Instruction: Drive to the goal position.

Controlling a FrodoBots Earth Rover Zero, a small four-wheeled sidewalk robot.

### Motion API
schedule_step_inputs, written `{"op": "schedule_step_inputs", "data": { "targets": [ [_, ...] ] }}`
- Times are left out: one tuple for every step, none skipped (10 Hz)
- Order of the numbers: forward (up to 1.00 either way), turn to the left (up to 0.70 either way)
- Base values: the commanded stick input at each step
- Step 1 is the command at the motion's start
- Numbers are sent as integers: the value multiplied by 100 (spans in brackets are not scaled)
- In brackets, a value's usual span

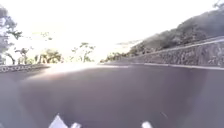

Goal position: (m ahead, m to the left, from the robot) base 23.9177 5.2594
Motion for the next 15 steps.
{"op": "schedule_step_inputs", "data": {
  "targets": [
    [85,0],
    [85,0],
    [85,0],
    [85,0],
    [85,0],
    [85,0],
    [85,0],
    [85,0],
    [85,0],
    [85,0],
    [85,0],
    [85,0],
    [85,0],
    [85,0],
    [85,0]
  ]
}}
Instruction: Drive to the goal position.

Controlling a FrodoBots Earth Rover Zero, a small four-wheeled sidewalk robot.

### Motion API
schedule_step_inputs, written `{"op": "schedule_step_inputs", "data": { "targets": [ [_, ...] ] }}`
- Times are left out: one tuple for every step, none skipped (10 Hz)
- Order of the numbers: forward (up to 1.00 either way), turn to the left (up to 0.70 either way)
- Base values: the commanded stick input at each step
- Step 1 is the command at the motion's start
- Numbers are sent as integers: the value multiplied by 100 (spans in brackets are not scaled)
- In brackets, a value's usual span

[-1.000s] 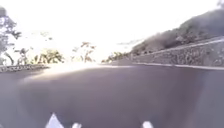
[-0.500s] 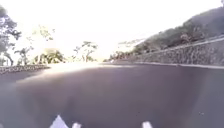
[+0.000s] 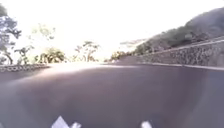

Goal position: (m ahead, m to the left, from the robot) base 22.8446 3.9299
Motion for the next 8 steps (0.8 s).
{"op": "schedule_step_inputs", "data": {
  "targets": [
    [85,0],
    [85,0],
    [85,0],
    [85,0],
    [85,0],
    [85,0],
    [85,0],
    [85,0]
  ]
}}
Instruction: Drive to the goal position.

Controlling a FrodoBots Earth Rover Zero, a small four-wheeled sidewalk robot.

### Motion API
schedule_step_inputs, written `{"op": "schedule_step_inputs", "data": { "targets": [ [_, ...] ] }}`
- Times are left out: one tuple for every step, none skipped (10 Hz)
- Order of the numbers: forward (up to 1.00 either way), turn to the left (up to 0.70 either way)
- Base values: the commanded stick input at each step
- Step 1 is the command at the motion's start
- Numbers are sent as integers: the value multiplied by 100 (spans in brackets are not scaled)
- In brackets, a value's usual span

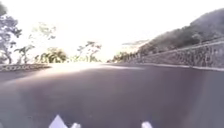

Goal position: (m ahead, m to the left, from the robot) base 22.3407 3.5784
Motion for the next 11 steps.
{"op": "schedule_step_inputs", "data": {
  "targets": [
    [85,0],
    [85,-5],
    [85,-11],
    [85,-18],
    [85,-24],
    [85,-29],
    [85,-34],
    [85,-34],
    [85,-34],
    [85,-34],
    [85,-34]
  ]
}}
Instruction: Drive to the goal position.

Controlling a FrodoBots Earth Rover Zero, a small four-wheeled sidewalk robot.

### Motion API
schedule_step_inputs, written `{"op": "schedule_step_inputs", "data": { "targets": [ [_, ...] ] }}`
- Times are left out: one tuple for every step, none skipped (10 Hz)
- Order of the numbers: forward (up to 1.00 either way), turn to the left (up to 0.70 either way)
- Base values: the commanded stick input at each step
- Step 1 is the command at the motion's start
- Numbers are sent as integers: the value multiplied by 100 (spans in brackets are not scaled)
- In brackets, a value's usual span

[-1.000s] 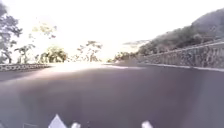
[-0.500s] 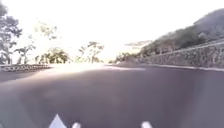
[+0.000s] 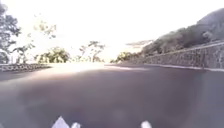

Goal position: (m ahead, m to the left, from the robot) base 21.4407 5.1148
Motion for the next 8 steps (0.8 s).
{"op": "schedule_step_inputs", "data": {
  "targets": [
    [85,-34],
    [85,-29],
    [85,-21],
    [85,-13],
    [85,0],
    [85,0],
    [85,0],
    [85,0]
  ]
}}
